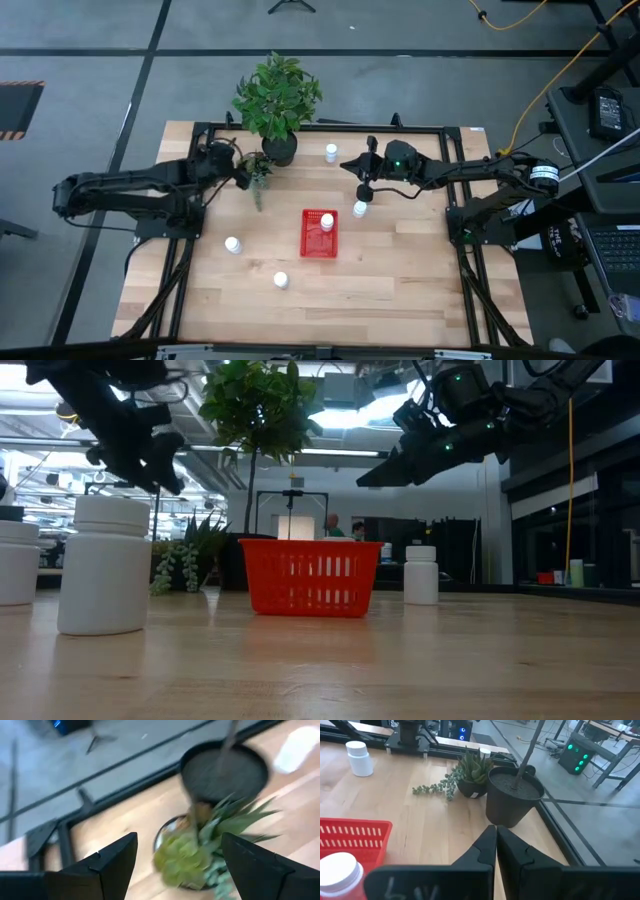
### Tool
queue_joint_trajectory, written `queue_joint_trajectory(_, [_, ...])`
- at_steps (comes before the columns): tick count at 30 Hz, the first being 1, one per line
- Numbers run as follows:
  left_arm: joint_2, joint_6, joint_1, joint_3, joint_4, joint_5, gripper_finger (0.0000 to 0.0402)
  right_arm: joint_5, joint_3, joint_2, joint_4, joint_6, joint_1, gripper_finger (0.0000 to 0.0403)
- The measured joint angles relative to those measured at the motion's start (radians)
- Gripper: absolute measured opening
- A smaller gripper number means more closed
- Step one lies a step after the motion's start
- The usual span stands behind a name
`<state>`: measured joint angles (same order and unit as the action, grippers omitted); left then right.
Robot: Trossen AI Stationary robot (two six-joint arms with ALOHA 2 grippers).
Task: Pick and place pill bottles into a basket
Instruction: Put the white medicine bottle into the red bin
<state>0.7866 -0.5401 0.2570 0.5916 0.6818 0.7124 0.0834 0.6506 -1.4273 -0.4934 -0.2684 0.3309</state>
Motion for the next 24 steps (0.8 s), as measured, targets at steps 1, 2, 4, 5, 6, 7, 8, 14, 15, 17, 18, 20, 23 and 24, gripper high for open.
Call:
queue_joint_trajectory(1, [0.022, -0.028, 0.005, 0.012, 0.029, 0.005, 0.0281, 0.000, 0.000, 0.000, 0.000, -0.001, 0.000, 0.0017])
queue_joint_trajectory(2, [0.041, -0.054, 0.012, 0.022, 0.051, 0.007, 0.0281, 0.000, 0.000, 0.000, -0.002, -0.002, 0.000, 0.0017])
queue_joint_trajectory(4, [0.076, -0.104, 0.030, 0.041, 0.092, 0.008, 0.0281, 0.000, 0.000, 0.000, -0.009, -0.005, 0.000, 0.0017])
queue_joint_trajectory(5, [0.092, -0.126, 0.040, 0.048, 0.109, 0.008, 0.0281, 0.000, 0.000, 0.000, -0.014, -0.006, 0.000, 0.0017])
queue_joint_trajectory(6, [0.105, -0.148, 0.052, 0.053, 0.121, 0.008, 0.0281, 0.000, 0.000, 0.000, -0.019, -0.006, 0.000, 0.0017])
queue_joint_trajectory(7, [0.116, -0.172, 0.064, 0.057, 0.132, 0.005, 0.0281, 0.000, 0.000, 0.000, -0.024, -0.006, 0.000, 0.0017])
queue_joint_trajectory(8, [0.126, -0.196, 0.078, 0.059, 0.144, -0.005, 0.0281, 0.000, 0.000, 0.000, -0.029, -0.006, 0.000, 0.0017])
queue_joint_trajectory(14, [0.164, -0.301, 0.184, 0.062, 0.236, -0.090, 0.0281, 0.000, 0.000, 0.000, -0.045, -0.006, 0.000, 0.0017])
queue_joint_trajectory(15, [0.169, -0.309, 0.201, 0.062, 0.243, -0.090, 0.0281, 0.000, 0.000, 0.000, -0.052, -0.006, 0.000, 0.0017])
queue_joint_trajectory(17, [0.175, -0.310, 0.239, 0.062, 0.245, -0.098, 0.0281, -0.001, 0.001, 0.000, -0.073, -0.006, 0.000, 0.0017])
queue_joint_trajectory(18, [0.178, -0.307, 0.259, 0.062, 0.242, -0.108, 0.0281, 0.000, 0.001, 0.000, -0.077, -0.006, 0.000, 0.0017])
queue_joint_trajectory(20, [0.187, -0.286, 0.294, 0.062, 0.235, -0.144, 0.0281, 0.000, 0.001, 0.000, -0.078, -0.006, 0.000, 0.0017])
queue_joint_trajectory(23, [0.204, -0.247, 0.339, 0.062, 0.214, -0.175, 0.0281, 0.000, 0.001, 0.000, -0.086, -0.006, 0.000, 0.0017])
queue_joint_trajectory(24, [0.211, -0.234, 0.354, 0.062, 0.198, -0.179, 0.0281, 0.000, 0.001, 0.000, -0.087, -0.006, 0.000, 0.0017])
